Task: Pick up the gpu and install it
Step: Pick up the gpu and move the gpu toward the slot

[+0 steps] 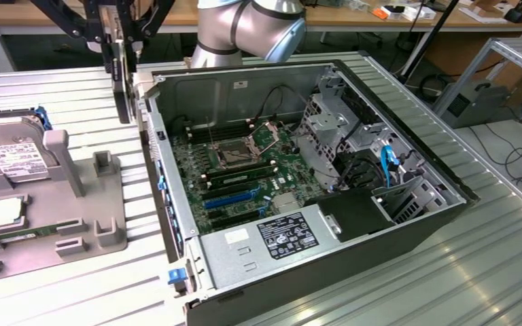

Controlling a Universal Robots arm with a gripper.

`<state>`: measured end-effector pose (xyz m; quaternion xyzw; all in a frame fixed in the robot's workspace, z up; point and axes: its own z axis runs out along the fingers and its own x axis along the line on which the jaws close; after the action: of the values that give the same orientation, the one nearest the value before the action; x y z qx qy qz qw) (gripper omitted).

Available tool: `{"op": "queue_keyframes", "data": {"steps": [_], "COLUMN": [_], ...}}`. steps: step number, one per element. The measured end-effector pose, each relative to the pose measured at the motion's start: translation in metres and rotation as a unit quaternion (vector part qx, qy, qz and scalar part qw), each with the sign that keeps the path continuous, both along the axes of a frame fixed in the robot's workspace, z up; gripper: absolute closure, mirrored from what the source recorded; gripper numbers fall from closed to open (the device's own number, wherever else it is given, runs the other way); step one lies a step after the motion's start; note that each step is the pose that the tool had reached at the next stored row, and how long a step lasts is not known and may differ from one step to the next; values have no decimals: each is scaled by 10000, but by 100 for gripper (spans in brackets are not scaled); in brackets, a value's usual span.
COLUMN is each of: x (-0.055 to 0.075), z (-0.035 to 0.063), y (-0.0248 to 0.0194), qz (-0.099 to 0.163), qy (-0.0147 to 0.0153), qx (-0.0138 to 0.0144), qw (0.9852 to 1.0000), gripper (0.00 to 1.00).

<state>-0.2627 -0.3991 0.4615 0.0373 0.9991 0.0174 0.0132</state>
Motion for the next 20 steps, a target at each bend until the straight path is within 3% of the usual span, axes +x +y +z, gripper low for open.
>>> {"op": "queue_keyframes", "data": {"steps": [20], "x": [325], "z": [-47], "y": [0], "qz": [0], "qy": [0], "qx": [-45], "qw": [10000], "gripper": [73]}}
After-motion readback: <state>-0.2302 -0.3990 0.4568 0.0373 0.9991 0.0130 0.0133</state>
